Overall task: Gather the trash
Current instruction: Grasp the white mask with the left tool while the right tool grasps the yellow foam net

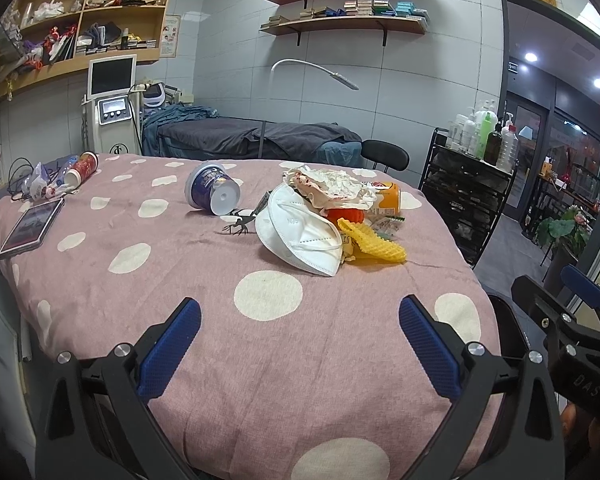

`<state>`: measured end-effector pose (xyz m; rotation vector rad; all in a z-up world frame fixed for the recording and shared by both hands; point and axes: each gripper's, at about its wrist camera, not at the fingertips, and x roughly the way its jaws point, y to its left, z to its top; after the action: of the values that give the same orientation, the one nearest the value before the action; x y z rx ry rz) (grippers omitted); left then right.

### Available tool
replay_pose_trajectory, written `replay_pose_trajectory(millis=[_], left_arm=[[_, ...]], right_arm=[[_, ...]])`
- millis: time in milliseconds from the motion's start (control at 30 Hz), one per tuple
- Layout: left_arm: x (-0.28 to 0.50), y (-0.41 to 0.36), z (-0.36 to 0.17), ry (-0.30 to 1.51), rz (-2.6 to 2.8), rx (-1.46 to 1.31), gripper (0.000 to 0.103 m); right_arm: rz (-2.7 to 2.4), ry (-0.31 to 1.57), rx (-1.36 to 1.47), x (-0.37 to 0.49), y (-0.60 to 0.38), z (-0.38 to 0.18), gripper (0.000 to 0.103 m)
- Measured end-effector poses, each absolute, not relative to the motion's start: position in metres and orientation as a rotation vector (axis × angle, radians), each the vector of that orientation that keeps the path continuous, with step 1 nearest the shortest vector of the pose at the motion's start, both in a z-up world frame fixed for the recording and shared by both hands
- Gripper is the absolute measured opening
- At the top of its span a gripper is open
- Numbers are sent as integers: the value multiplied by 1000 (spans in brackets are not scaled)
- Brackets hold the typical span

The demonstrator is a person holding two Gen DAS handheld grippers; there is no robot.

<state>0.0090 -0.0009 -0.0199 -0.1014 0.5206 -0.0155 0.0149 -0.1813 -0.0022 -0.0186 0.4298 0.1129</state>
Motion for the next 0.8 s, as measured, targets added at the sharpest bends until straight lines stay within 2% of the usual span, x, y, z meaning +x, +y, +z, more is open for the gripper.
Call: replay_pose_trajectory(millis=[400, 567, 800], left_arm=[[51, 39, -33, 668, -80, -135, 98], [97, 54, -32, 740, -159, -193, 98], [154, 53, -37, 795, -191, -172, 93]], right_arm=[[327, 666, -68, 95, -167, -20, 98], [392, 731, -142, 134, -147, -22, 88], [407, 804, -249, 179, -126, -32, 82]])
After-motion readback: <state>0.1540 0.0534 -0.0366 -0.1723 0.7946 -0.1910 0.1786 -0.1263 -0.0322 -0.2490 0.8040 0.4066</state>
